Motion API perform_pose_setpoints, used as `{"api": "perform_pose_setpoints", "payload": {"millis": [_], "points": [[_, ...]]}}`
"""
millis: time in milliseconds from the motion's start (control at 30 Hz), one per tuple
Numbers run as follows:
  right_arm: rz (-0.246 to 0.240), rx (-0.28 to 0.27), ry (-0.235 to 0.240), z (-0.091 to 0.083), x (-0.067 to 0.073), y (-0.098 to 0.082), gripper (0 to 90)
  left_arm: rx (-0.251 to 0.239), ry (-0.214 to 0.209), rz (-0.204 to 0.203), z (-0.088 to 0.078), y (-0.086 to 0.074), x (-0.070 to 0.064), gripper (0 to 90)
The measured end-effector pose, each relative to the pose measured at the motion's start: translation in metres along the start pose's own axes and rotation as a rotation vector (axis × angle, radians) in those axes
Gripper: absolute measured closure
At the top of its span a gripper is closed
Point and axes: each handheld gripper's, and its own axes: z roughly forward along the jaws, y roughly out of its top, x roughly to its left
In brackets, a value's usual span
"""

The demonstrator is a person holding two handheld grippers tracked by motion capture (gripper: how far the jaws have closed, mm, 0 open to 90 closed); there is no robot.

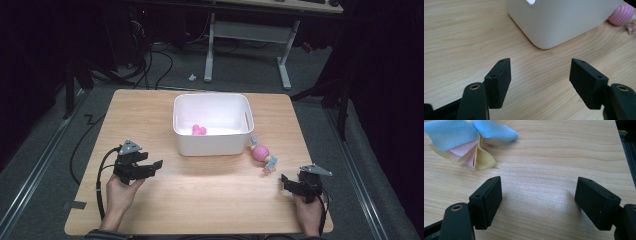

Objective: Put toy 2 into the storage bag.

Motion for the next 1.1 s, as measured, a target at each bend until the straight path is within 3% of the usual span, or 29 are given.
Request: {"api": "perform_pose_setpoints", "payload": {"millis": [200,733,1100], "points": [[0.0,0.0,0.0,0.0,0.0,0.0,22.2,0.009,-0.009,0.001,0.01,-0.007,0.0,34.0],[0.0,0.0,0.0,0.0,0.0,0.0,22.2,0.044,0.041,0.003,0.039,-0.027,0.0,32.9],[-0.002,0.004,0.002,0.0,0.0,0.0,22.5,0.065,0.109,0.039,0.058,-0.033,-0.002,32.6]]}}
